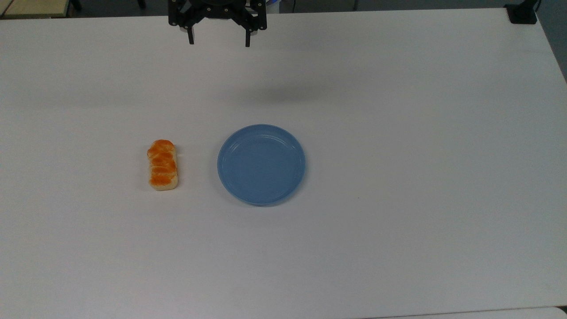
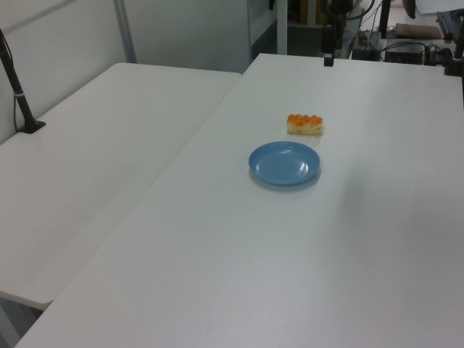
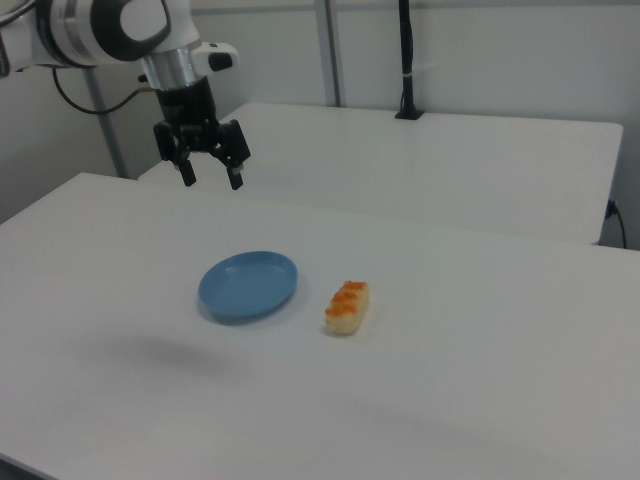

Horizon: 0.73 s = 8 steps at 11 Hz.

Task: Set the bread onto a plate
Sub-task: 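Lower the open gripper down over the orange bread roll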

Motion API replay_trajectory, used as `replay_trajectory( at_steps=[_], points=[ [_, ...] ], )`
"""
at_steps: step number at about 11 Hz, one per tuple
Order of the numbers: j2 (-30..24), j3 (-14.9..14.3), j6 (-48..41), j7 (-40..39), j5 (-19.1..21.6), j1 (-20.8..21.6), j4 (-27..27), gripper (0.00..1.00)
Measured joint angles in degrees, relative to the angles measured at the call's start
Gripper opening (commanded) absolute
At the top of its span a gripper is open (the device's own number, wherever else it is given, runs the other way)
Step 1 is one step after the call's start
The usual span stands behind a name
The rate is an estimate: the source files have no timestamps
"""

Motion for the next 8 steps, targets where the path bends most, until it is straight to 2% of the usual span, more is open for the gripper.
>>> replay_trajectory(
  at_steps=[3,8],
  points=[
    [3.1,-0.1,4.1,-4.8,1.7,-3.7,-0.1,1.00],
    [15.3,-0.2,18.1,-8.5,1.7,-10.3,-0.3,1.00]
  ],
)
